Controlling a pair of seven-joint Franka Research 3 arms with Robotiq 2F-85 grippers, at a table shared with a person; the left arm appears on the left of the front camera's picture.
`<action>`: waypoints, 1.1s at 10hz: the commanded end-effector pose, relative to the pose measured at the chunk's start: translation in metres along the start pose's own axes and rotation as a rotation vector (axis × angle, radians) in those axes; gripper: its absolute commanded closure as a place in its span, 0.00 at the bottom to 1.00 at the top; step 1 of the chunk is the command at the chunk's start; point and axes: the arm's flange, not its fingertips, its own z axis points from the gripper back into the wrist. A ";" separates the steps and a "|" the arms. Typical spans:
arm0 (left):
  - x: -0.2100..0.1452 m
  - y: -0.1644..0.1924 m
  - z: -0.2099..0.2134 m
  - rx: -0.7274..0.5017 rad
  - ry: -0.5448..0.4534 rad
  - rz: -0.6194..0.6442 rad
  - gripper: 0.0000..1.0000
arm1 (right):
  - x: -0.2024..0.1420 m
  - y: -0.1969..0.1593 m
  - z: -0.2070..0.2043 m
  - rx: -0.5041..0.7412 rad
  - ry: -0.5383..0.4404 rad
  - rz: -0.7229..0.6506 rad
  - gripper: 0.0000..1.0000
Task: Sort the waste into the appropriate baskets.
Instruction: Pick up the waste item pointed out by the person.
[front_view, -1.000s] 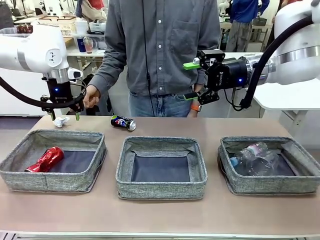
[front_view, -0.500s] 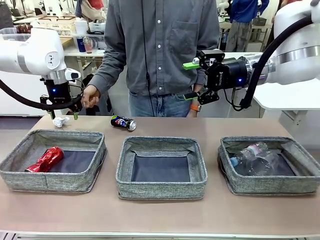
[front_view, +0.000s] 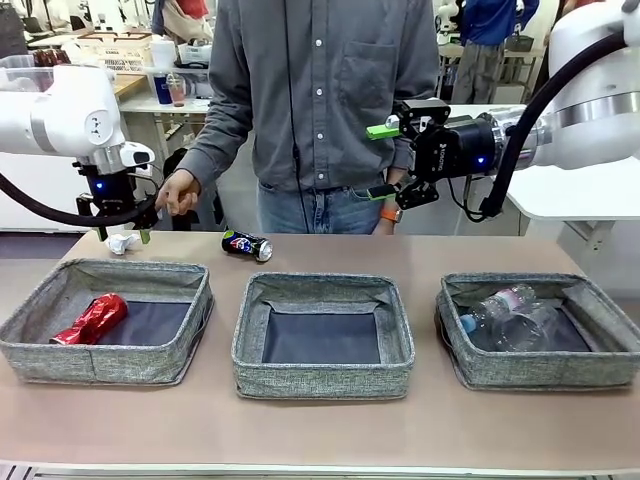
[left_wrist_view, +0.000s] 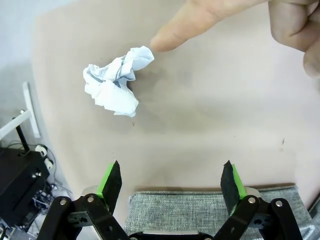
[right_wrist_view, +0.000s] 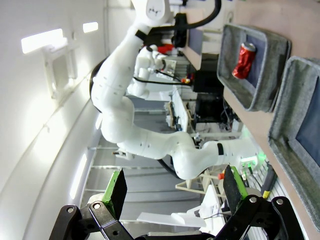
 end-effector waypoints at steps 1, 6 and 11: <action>0.008 0.007 -0.002 -0.005 -0.002 -0.035 0.00 | -0.001 0.000 -0.002 -0.001 -0.010 0.015 0.00; 0.007 0.037 -0.003 0.009 -0.033 0.060 0.00 | -0.001 0.000 -0.002 -0.001 -0.010 0.015 0.00; 0.001 0.063 -0.007 -0.032 -0.048 0.086 0.00 | -0.001 0.000 -0.002 -0.001 -0.010 0.015 0.00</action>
